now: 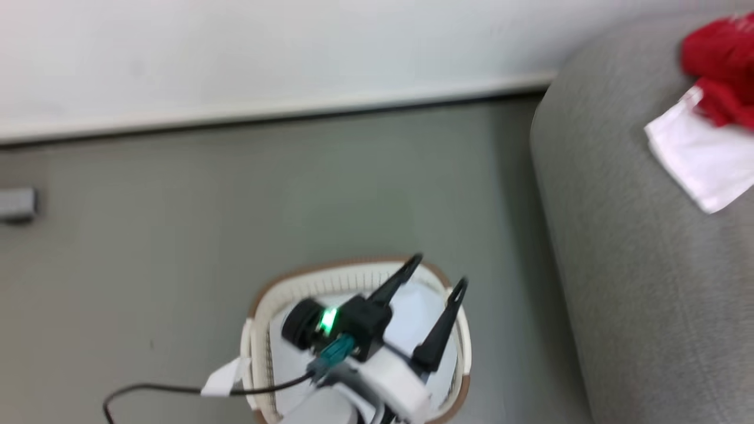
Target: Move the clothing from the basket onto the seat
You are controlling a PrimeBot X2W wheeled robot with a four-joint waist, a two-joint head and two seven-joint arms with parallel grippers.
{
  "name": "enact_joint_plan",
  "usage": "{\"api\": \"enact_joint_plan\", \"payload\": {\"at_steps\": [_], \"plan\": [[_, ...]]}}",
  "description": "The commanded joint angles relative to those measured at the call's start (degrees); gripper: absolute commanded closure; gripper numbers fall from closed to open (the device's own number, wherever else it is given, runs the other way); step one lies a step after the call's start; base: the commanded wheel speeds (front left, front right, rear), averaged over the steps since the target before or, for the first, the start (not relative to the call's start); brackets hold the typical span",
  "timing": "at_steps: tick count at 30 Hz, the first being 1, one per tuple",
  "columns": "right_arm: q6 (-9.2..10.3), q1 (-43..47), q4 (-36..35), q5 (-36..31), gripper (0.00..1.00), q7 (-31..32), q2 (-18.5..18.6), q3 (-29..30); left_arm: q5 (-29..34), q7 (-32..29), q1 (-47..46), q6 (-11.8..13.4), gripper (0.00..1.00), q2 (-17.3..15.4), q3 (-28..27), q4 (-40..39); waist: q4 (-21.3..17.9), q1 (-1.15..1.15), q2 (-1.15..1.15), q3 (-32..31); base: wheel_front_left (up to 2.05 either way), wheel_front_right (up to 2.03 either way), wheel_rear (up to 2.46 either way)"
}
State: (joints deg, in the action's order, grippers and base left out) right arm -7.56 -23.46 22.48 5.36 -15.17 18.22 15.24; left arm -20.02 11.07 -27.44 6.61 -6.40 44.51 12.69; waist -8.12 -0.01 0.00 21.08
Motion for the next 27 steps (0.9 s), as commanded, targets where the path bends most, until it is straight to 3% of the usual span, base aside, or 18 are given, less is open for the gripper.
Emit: {"api": "enact_joint_plan", "payload": {"at_steps": [1,7,13,17,23,27], "plan": [[0.15,2.4,-1.3,-0.4,0.0,0.0,-0.3,-0.3,-1.0,0.5,1.6,0.4,0.0,-0.7,-0.4,0.6,0.1,0.01,0.0,-5.9,0.0,0.0,0.0],[0.15,13.6,-8.9,0.8,0.0,0.1,-3.6,-1.1,-3.8,2.6,8.3,2.3,0.0,-2.5,-3.0,3.5,3.0,0.01,0.0,-13.9,0.0,0.0,0.0],[0.15,22.7,-13.2,1.1,0.0,0.1,-9.4,-0.8,-6.5,3.7,15.5,5.1,0.0,-4.5,-7.5,5.9,6.3,0.01,0.0,-20.3,0.0,0.0,0.0],[0.15,26.1,-13.9,1.4,0.0,0.1,-12.1,-2.3,-7.8,4.1,19.3,6.3,0.0,-5.2,-11.6,5.6,7.8,0.01,0.0,-21.9,0.0,0.0,0.0],[0.15,29.3,-13.5,0.6,0.0,0.1,-14.4,-6.5,-4.4,4.1,23.3,7.4,0.0,-5.8,-17.6,6.0,9.3,0.01,0.0,-23.2,0.0,0.0,0.0],[0.15,31.1,-12.4,0.8,0.0,0.1,-15.0,-8.8,-2.6,4.1,25.1,6.6,0.0,-5.0,-20.6,7.0,9.7,0.01,0.0,-23.6,0.0,0.0,0.0]]}}
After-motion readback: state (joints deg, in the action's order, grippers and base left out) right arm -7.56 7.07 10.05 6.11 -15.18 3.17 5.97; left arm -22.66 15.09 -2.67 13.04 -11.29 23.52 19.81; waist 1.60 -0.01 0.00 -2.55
